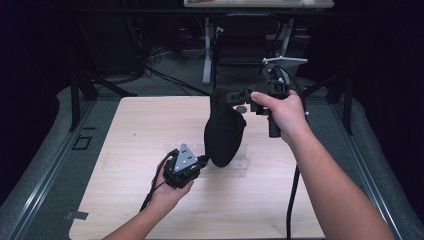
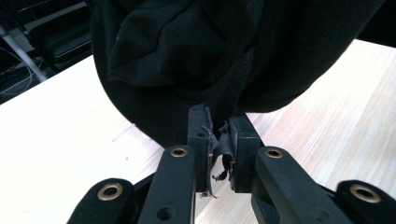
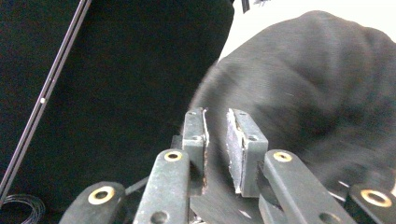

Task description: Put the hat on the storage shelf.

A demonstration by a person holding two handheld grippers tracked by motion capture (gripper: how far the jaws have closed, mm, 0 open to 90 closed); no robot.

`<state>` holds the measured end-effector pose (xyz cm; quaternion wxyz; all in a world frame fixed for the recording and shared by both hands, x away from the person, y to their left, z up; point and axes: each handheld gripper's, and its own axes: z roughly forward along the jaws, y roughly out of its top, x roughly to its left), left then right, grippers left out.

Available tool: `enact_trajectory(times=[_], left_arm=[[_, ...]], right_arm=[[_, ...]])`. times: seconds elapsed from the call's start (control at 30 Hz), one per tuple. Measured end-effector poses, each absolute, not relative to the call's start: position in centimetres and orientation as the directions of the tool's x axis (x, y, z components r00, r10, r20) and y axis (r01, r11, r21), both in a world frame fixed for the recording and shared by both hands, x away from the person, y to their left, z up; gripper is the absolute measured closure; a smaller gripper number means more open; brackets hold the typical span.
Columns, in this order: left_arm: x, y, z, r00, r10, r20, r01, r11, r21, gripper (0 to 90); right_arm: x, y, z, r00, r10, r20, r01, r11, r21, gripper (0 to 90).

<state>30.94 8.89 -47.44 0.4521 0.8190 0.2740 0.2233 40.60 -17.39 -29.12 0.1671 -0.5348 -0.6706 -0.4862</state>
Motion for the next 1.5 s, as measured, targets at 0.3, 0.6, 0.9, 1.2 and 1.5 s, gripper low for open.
enact_trajectory(times=[0.3, 0.6, 0.9, 1.2, 1.5], left_arm=[[30.8, 9.9, -47.8, 0.735, 0.665, 0.131, 0.253, -0.448, 0.858, 84.5], [30.9, 10.8, -48.2, 0.726, 0.674, 0.137, 0.264, -0.457, 0.850, 84.8], [31.1, 11.6, -49.3, 0.724, 0.681, 0.108, 0.299, -0.451, 0.841, 84.8], [31.1, 12.6, -51.1, 0.715, 0.696, 0.073, 0.339, -0.436, 0.834, 84.1], [30.9, 14.0, -52.1, 0.695, 0.719, 0.003, 0.393, -0.384, 0.836, 76.6]], right_arm=[[40.4, -18.6, -29.3, -0.361, 0.575, 0.735, 0.879, -0.053, 0.473, 77.1], [40.3, -19.6, -29.4, -0.347, 0.588, 0.730, 0.879, -0.067, 0.472, 76.9], [40.1, -20.3, -29.6, -0.341, 0.601, 0.723, 0.879, -0.070, 0.472, 76.7], [39.9, -20.8, -29.7, -0.336, 0.621, 0.709, 0.876, -0.072, 0.477, 76.3], [39.6, -21.3, -30.1, -0.332, 0.646, 0.687, 0.874, -0.064, 0.482, 75.6]])
